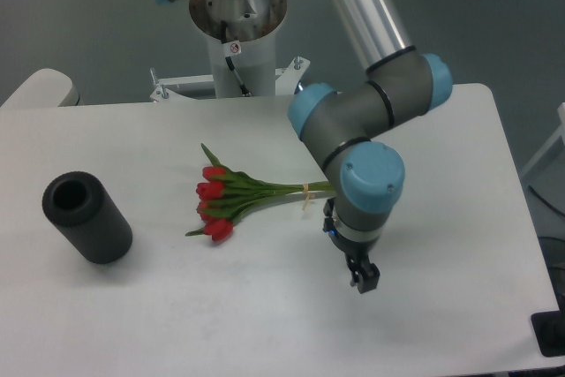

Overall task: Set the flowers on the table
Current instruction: 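Open the gripper, release the tulips, and lift the gripper away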

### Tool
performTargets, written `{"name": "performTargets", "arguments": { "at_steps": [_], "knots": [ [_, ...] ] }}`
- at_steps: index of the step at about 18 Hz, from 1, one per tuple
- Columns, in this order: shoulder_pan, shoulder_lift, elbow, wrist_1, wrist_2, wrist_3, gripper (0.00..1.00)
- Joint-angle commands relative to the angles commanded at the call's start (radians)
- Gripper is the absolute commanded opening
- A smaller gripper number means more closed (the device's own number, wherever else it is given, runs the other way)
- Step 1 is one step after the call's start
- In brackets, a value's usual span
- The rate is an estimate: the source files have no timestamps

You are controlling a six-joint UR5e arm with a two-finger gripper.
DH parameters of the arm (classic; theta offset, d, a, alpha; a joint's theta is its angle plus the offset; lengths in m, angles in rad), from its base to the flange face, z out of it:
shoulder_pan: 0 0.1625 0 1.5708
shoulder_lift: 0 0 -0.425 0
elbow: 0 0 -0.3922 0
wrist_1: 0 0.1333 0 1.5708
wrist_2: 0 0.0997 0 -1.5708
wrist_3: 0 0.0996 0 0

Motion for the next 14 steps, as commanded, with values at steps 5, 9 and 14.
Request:
{"name": "performTargets", "arguments": {
  "at_steps": [5,9,14],
  "knots": [
    [0.002,-0.003,-0.005,0.003,0.000,-0.003,1.00],
    [0.002,-0.002,-0.009,0.005,0.000,-0.008,1.00],
    [0.002,-0.002,-0.011,0.006,0.000,-0.011,1.00]
  ]
}}
